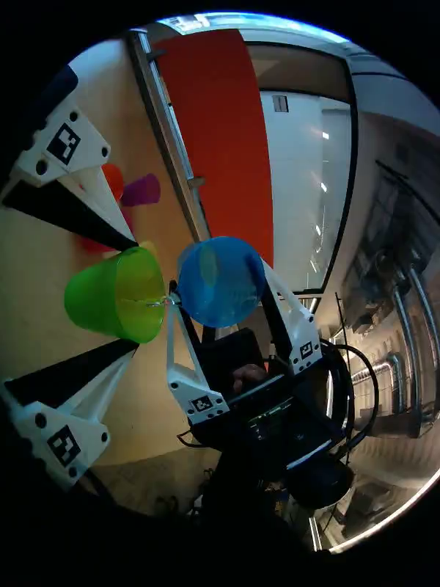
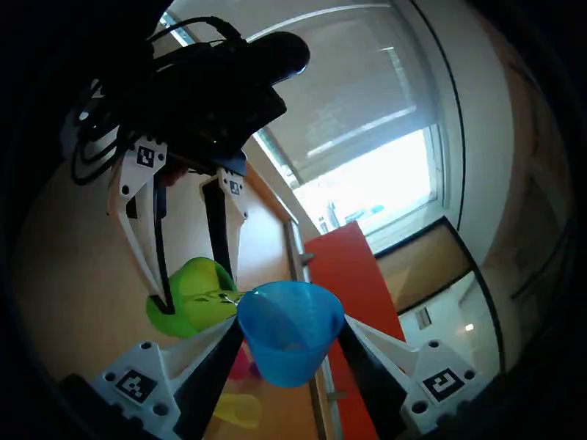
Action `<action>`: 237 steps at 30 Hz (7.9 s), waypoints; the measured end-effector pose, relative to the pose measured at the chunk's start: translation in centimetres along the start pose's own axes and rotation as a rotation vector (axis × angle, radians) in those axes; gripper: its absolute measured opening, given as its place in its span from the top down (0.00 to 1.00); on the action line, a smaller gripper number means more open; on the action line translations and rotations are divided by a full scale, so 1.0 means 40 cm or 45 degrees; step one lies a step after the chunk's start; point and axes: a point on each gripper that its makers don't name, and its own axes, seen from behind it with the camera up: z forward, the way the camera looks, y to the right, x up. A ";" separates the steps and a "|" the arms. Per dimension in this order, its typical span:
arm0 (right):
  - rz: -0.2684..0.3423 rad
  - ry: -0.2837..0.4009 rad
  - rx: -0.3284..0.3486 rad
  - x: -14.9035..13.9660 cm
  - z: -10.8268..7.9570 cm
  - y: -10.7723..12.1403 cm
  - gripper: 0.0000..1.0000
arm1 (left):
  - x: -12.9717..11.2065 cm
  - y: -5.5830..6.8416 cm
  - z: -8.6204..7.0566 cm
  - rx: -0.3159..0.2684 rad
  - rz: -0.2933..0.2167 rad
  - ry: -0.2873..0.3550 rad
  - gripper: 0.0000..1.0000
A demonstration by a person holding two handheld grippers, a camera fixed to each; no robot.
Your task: Pour water
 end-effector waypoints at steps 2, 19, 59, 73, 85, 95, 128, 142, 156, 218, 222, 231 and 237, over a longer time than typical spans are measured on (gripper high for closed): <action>-0.009 -0.002 0.000 -0.002 0.001 0.001 0.10 | -0.001 -0.002 0.000 0.002 0.001 -0.002 0.13; -0.086 -0.010 -0.002 -0.013 0.008 0.015 0.10 | -0.003 -0.011 0.003 0.005 0.003 -0.006 0.13; -0.245 -0.026 0.003 -0.018 0.020 0.022 0.10 | -0.001 -0.027 0.012 0.010 -0.006 -0.001 0.13; -0.311 -0.035 -0.009 -0.008 0.020 0.029 0.10 | 0.001 -0.025 0.016 0.007 0.000 0.003 0.13; -0.376 -0.044 -0.023 0.002 0.020 0.027 0.10 | 0.000 -0.027 0.020 0.007 -0.002 0.004 0.13; -0.441 -0.054 -0.026 0.008 0.019 0.027 0.10 | 0.002 -0.027 0.023 0.008 -0.003 0.007 0.13; -0.654 -0.065 -0.045 -0.002 0.026 0.047 0.10 | 0.003 -0.025 0.037 0.004 -0.001 0.001 0.13; -0.669 -0.069 -0.045 -0.007 0.026 0.045 0.11 | 0.001 -0.030 0.035 0.007 -0.009 0.002 0.13; -0.297 -0.054 -0.095 -0.025 0.020 0.053 0.10 | 0.002 -0.040 0.026 0.025 -0.018 0.004 0.13; 1.376 -0.167 0.037 -0.245 0.031 -0.091 0.10 | -0.030 -0.167 -0.048 0.258 -0.055 -0.047 0.13; 1.374 -0.196 0.059 -0.272 0.024 -0.116 0.10 | -0.060 -0.189 -0.052 0.287 -0.060 -0.081 0.13; 1.397 -0.240 0.109 -0.317 0.020 -0.157 0.10 | -0.114 -0.207 -0.044 0.303 -0.066 -0.131 0.13; 1.414 -0.279 0.137 -0.353 0.023 -0.193 0.10 | -0.151 -0.217 -0.028 0.310 -0.065 -0.172 0.13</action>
